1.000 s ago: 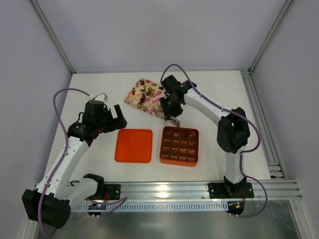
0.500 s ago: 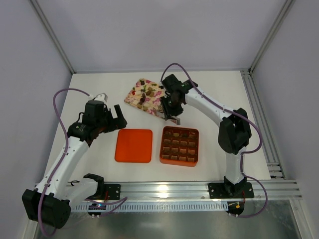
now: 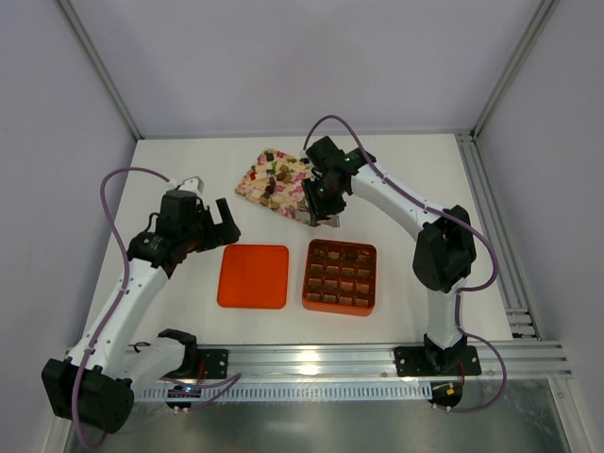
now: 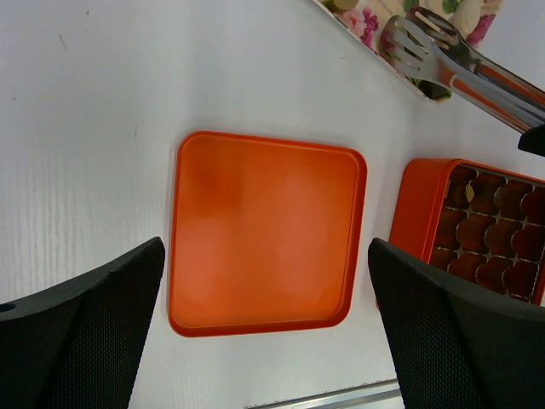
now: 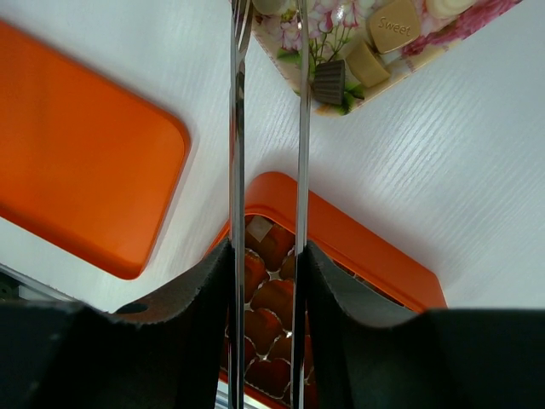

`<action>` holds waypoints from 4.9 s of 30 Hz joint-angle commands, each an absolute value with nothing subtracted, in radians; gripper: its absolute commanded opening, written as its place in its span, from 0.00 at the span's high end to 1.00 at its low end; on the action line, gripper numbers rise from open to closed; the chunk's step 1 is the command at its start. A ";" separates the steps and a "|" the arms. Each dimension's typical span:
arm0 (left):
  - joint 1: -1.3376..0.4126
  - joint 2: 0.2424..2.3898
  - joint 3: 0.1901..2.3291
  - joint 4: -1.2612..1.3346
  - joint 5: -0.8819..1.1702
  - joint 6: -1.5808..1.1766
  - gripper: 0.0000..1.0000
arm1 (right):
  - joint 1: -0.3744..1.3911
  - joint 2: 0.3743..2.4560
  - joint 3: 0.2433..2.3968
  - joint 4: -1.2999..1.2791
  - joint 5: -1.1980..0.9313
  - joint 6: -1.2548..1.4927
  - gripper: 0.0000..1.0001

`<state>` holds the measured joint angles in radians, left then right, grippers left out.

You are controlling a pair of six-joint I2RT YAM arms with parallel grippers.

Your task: Pack the chocolate

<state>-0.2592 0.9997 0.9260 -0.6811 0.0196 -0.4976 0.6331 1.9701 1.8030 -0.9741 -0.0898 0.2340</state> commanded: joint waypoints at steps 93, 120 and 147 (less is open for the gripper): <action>-0.255 0.992 0.936 -0.660 0.048 -0.502 0.00 | 0.600 0.956 1.046 -1.127 0.046 0.445 0.63; -0.255 1.000 0.937 -0.658 0.046 -0.499 0.00 | 0.562 1.391 1.492 -0.997 0.063 0.298 0.57; -0.255 1.006 0.937 -0.661 0.041 -0.499 0.00 | 0.545 1.776 1.680 -0.971 -0.068 0.215 0.60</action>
<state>-0.2592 1.0054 0.9260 -0.6807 0.0380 -0.4973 0.5373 1.7924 1.6588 -0.9829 -0.0589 0.2371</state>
